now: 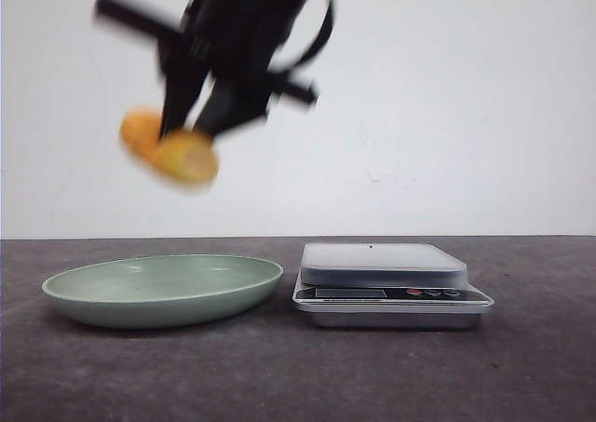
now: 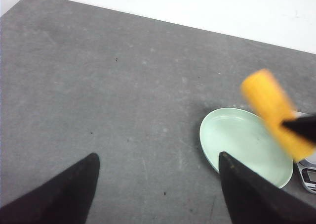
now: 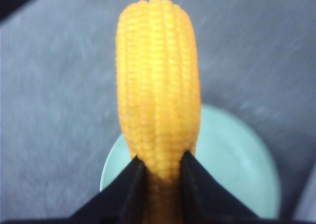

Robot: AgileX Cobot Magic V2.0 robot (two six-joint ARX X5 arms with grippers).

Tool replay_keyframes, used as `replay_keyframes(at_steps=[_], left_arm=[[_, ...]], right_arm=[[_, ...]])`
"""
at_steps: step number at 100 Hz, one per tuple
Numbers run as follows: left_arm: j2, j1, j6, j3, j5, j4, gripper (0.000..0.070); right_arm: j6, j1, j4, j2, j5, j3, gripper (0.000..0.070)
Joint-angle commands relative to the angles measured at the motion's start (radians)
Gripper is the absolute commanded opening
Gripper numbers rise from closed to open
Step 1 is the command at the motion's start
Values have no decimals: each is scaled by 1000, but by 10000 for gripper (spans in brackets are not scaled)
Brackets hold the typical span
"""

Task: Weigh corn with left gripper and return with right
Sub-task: 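Lift the corn with the right gripper and carry it over the plate, then open the right gripper to drop the corn onto the plate, withdraw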

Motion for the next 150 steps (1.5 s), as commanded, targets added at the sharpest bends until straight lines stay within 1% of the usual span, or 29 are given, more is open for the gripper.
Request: replay_keyframes(at_steps=[1, 12, 14, 16, 18, 20, 29, 31, 33, 41, 54, 69, 75, 79, 99, 105, 114, 124, 128, 140, 150], left_arm=[[-1, -6, 7, 12, -2, 15, 463], [-1, -6, 7, 12, -2, 14, 463], [-1, -6, 7, 12, -2, 14, 463], [-1, -6, 7, 12, -2, 13, 463], [-1, -6, 7, 12, -2, 12, 463], [-1, -6, 7, 12, -2, 11, 463], [-1, -6, 7, 12, -1, 11, 463], [-1, -6, 7, 12, -1, 11, 463], [-1, -6, 7, 12, -1, 11, 463], [-1, -6, 8, 12, -2, 11, 463], [-1, -6, 12, 12, -2, 11, 463], [-1, -6, 21, 12, -2, 12, 463], [-1, -6, 27, 12, -2, 16, 463], [-1, -6, 29, 12, -2, 20, 463], [-1, -6, 38, 12, -1, 51, 463], [-1, -6, 46, 12, -1, 73, 463], [-1, -7, 80, 12, -1, 135, 463], [1, -7, 128, 11, 17, 222, 450], [1, -7, 143, 11, 31, 253, 425], [1, -7, 171, 10, 75, 324, 424], [1, -7, 196, 3, 108, 374, 424]], right_arm=[[42, 17, 33, 50, 16, 37, 0], [92, 20, 46, 99, 54, 39, 1], [98, 20, 47, 103, 61, 39, 17], [101, 20, 48, 107, 66, 39, 48], [106, 20, 50, 111, 76, 39, 100], [112, 20, 50, 114, 84, 39, 170], [118, 19, 50, 116, 116, 39, 572], [120, 19, 51, 116, 126, 39, 646], [122, 19, 52, 116, 134, 39, 697], [123, 19, 53, 109, 159, 39, 700], [101, 15, 41, 76, 163, 42, 700], [27, -22, 14, -26, 174, 43, 700], [-7, -55, -16, -88, 175, 43, 659], [-30, -82, -45, -134, 175, 43, 654], [-161, -246, -257, -427, 173, 43, 655], [-204, -294, -336, -527, 149, 43, 654], [-224, -357, -460, -680, 124, 43, 655], [-238, -397, -583, -845, 123, 43, 655], [-244, -397, -629, -908, 124, 42, 655], [-232, -385, -766, -1067, 114, 42, 655], [-201, -379, -889, -1186, 69, 39, 655]])
